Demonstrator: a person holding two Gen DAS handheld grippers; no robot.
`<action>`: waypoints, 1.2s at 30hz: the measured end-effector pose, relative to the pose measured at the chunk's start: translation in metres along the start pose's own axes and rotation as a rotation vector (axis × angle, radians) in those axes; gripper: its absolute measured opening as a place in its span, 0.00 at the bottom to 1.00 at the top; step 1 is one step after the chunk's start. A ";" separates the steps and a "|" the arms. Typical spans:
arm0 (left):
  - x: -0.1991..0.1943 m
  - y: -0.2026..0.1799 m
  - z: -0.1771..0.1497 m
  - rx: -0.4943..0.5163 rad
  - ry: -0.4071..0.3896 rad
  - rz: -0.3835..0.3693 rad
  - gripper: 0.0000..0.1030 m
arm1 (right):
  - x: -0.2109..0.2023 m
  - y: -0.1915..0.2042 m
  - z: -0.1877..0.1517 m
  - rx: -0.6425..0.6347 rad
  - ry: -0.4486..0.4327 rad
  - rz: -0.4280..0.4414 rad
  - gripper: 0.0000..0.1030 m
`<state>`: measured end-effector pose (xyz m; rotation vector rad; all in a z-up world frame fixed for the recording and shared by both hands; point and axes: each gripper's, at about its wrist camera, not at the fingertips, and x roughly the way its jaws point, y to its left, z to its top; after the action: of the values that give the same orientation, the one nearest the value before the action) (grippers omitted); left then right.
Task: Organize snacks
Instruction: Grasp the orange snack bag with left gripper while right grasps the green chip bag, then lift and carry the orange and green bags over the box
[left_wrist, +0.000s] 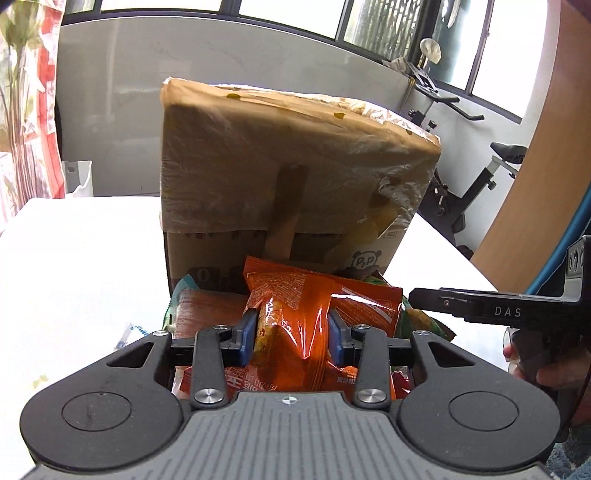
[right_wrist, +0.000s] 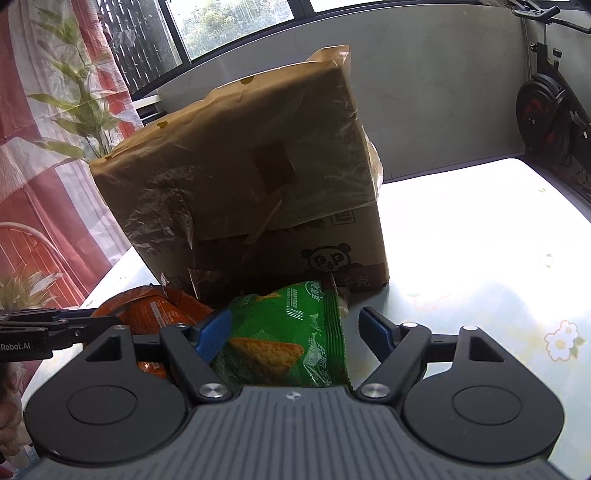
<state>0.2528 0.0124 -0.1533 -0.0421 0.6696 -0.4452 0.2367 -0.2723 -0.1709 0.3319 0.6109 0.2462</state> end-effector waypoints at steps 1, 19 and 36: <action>-0.007 0.002 0.000 -0.008 -0.018 0.011 0.40 | 0.000 0.000 0.000 0.004 0.000 0.005 0.76; -0.039 0.020 0.005 -0.102 -0.115 0.134 0.40 | 0.047 -0.005 -0.004 0.155 0.141 0.116 0.86; -0.052 0.022 0.005 -0.127 -0.164 0.166 0.40 | 0.004 -0.006 0.002 0.102 0.030 0.157 0.58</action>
<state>0.2283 0.0534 -0.1232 -0.1403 0.5346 -0.2366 0.2416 -0.2766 -0.1738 0.4761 0.6287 0.3717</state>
